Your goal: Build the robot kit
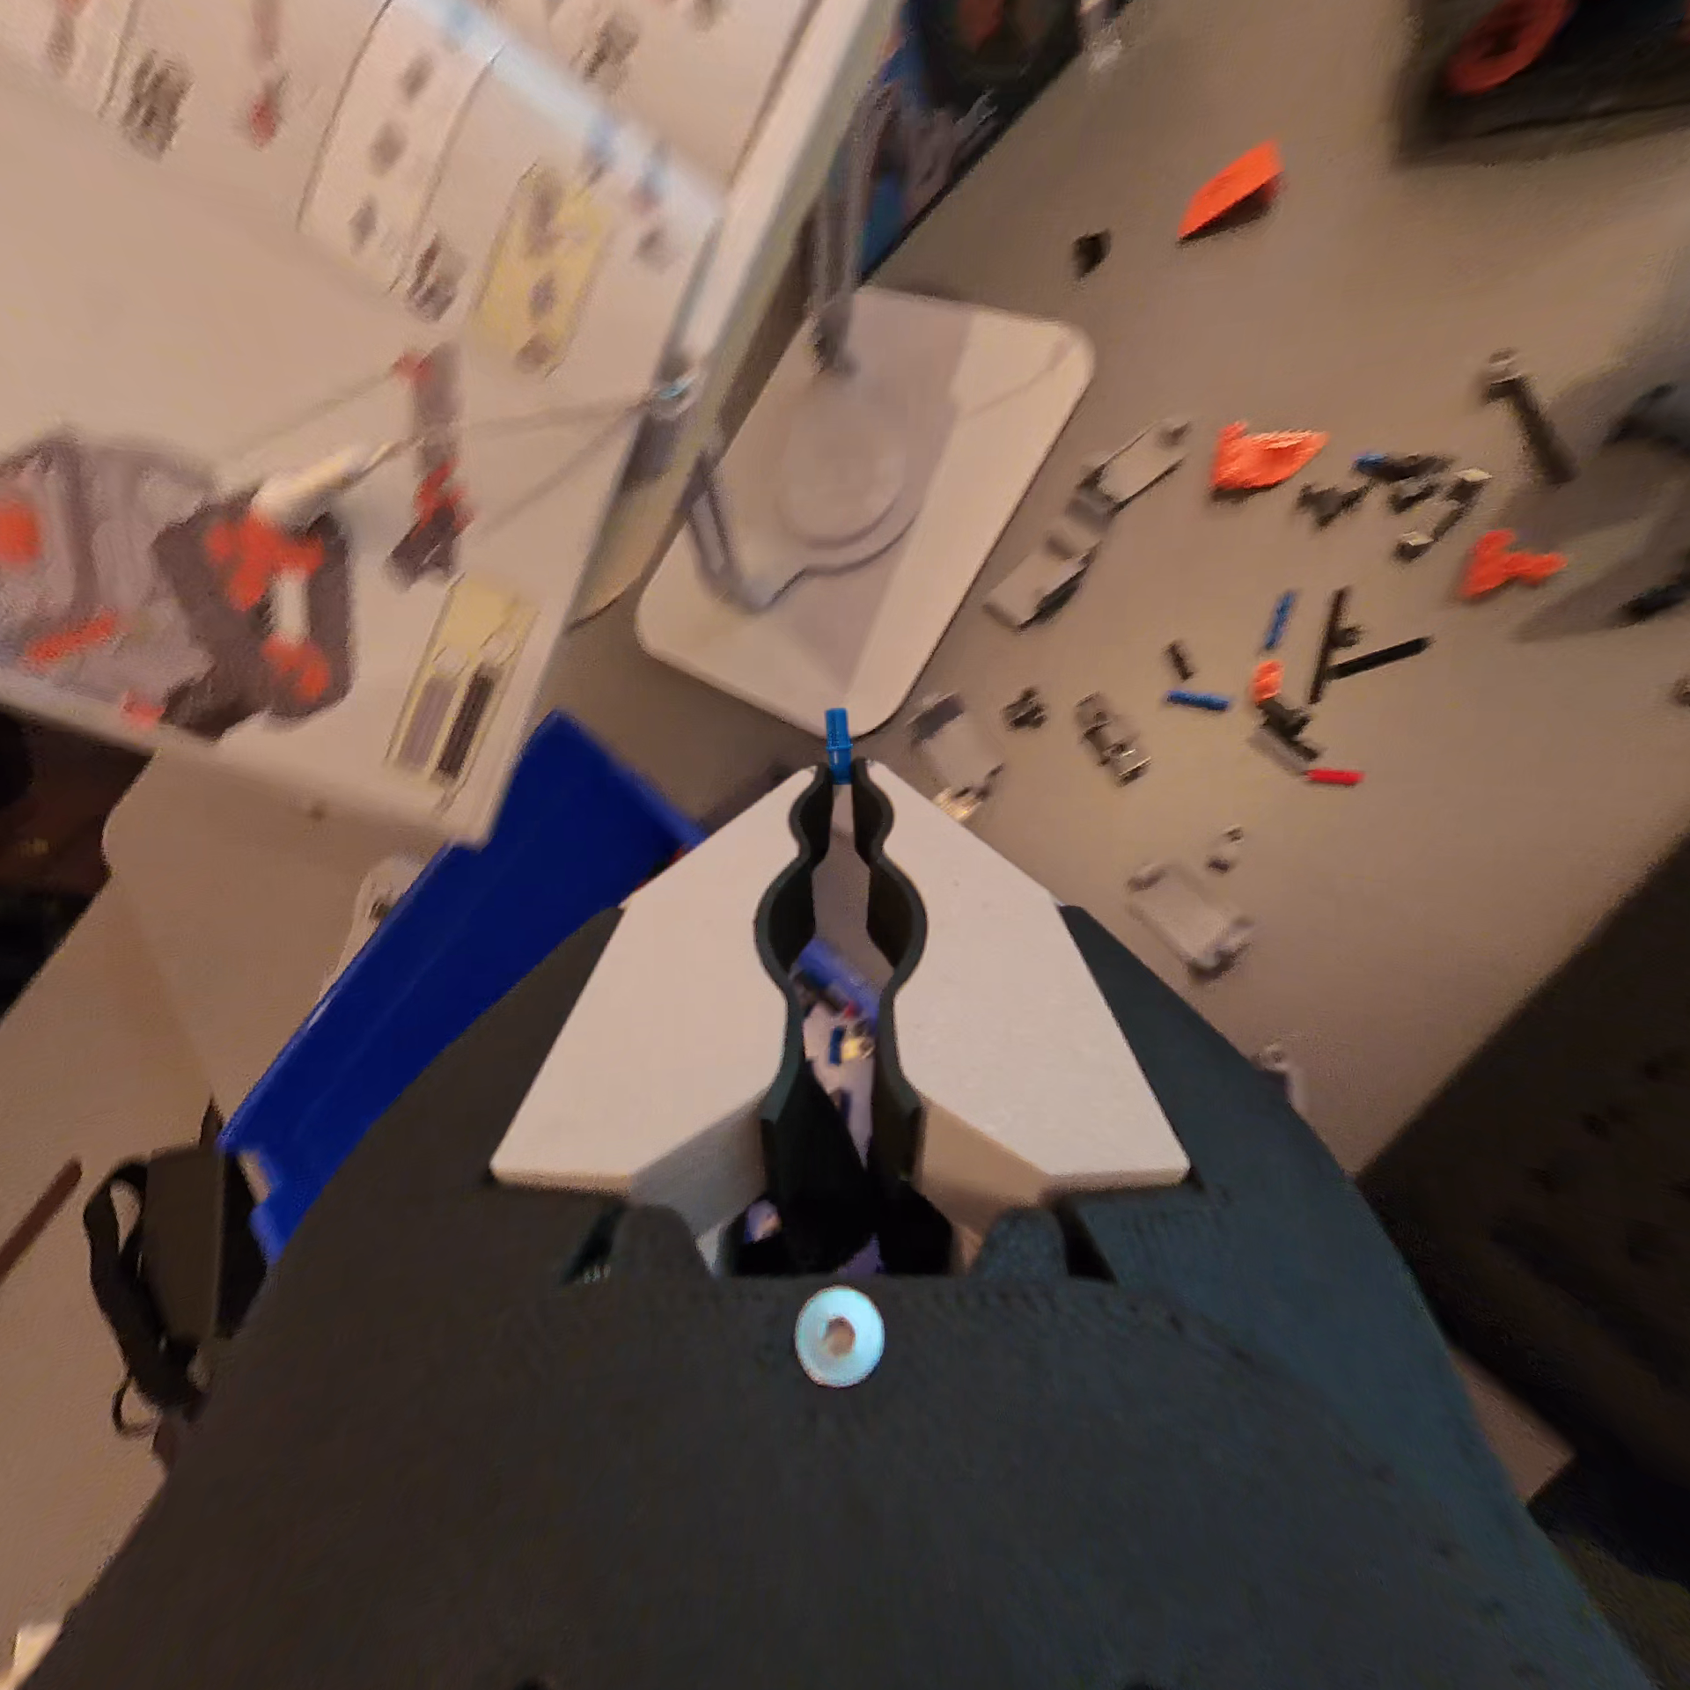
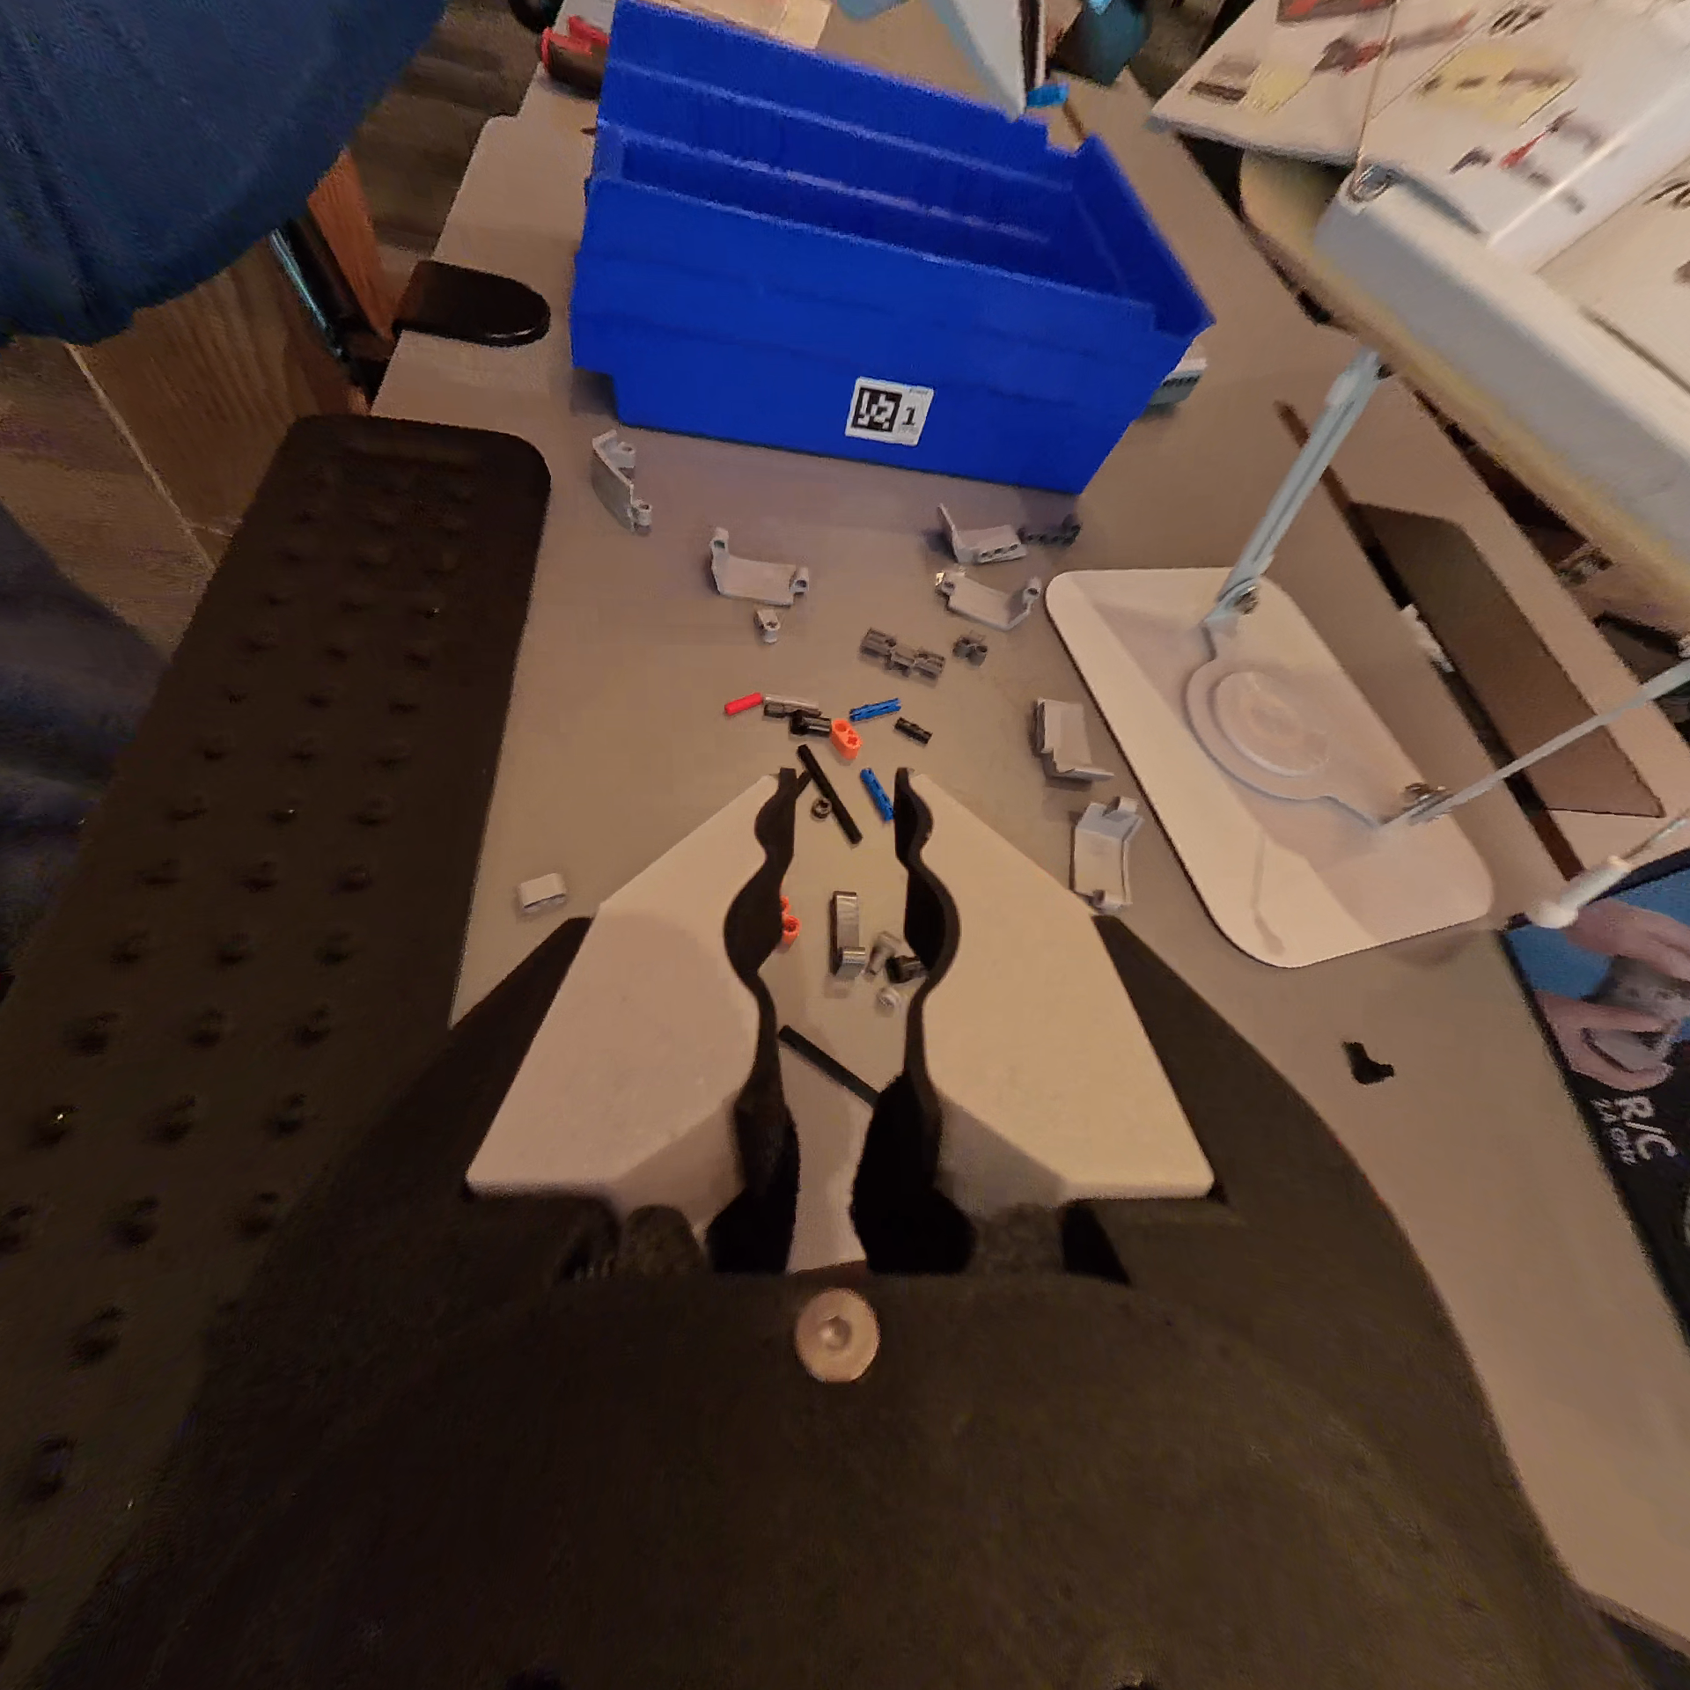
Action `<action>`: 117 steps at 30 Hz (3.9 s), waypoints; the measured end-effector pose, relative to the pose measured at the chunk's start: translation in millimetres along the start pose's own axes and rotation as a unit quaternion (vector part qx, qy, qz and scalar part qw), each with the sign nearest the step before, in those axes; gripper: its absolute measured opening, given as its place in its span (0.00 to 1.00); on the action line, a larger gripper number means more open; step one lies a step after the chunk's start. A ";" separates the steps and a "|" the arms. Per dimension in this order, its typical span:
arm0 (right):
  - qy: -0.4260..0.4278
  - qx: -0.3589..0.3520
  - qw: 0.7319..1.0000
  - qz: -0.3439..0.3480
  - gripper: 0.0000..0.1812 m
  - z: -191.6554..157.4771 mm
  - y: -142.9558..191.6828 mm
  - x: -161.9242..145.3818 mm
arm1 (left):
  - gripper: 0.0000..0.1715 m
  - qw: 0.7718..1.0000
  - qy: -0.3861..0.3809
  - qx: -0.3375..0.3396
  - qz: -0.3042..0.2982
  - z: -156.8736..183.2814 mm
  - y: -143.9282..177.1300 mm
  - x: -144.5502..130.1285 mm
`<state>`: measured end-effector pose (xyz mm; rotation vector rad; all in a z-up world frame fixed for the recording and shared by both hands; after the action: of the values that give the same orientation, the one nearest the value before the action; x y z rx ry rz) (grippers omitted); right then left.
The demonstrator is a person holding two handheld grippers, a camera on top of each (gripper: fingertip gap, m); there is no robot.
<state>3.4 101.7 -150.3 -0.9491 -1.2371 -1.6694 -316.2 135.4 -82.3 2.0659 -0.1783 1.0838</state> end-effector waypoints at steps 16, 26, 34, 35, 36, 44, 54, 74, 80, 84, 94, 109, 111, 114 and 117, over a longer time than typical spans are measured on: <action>0.147 -0.147 0.978 0.020 0.17 -13.8 47.1 0.4 | 0.01 0.958 0.042 -0.213 0.186 173.5 -101.0 102.5; 0.156 -0.217 0.963 0.005 0.19 -3.8 47.1 -1.7 | 0.01 0.907 0.165 -0.284 0.262 176.4 -119.5 109.8; 0.124 -0.218 0.968 0.025 0.19 4.4 51.9 -3.0 | 0.01 0.894 0.195 -0.311 0.258 174.3 -125.4 102.1; 0.115 -0.213 0.970 0.036 0.18 5.7 53.9 -2.5 | 0.01 0.899 0.182 -0.308 0.252 174.5 -125.3 100.8; 0.102 -0.203 0.973 0.046 0.18 6.8 55.6 -2.3 | 0.01 0.902 0.169 -0.311 0.247 175.0 -124.4 100.0; 0.090 -0.158 0.981 0.064 0.15 5.0 54.9 -5.3 | 0.01 0.904 0.151 -0.313 0.249 174.7 -119.7 101.1; 0.129 -0.116 0.984 0.036 0.09 -3.9 50.8 -9.6 | 0.01 0.940 0.026 -0.285 0.188 189.8 -125.1 96.2; 0.162 -0.068 0.983 -0.044 0.04 -13.1 39.1 -30.0 | 0.01 0.954 -0.109 -0.237 0.149 211.0 -135.6 87.7; 0.152 -0.064 0.986 -0.040 0.05 -12.8 38.8 -31.2 | 0.01 0.954 -0.111 -0.238 0.145 211.3 -138.5 86.0; 0.144 -0.064 0.987 -0.033 0.06 -11.6 40.4 -29.9 | 0.01 0.955 -0.116 -0.234 0.140 211.3 -140.7 83.7; 0.090 -0.132 0.987 0.004 0.14 4.5 48.7 -23.2 | 0.01 0.936 0.060 -0.270 0.216 192.0 -140.8 95.1; 0.035 -0.154 0.987 0.033 0.08 13.6 56.2 -20.5 | 0.01 0.913 0.128 -0.294 0.251 188.2 -142.3 98.4; 0.019 -0.152 0.987 0.050 0.08 15.2 57.8 -19.2 | 0.01 0.906 0.142 -0.302 0.261 186.5 -141.6 98.8; 0.033 -0.154 0.986 0.056 0.08 13.7 57.8 -17.1 | 0.01 0.898 0.154 -0.313 0.267 185.3 -140.7 98.7; 0.040 -0.154 0.985 0.065 0.08 12.7 57.8 -15.4 | 0.01 0.887 0.175 -0.329 0.273 184.3 -140.6 97.7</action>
<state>63.7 107.1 -141.8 -1.1111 -0.8574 -1.8063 -74.4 125.2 -151.1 1.2026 -0.8582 1.4546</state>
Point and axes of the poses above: each gripper's, where its closed fingertips meet, y back along the fingers, x out of its top, z = x × y across the jaws, the point moved 8 cm from there along y, back along the fingers, and after that the axes turned 6 degrees about z, right-handed, at the moved point
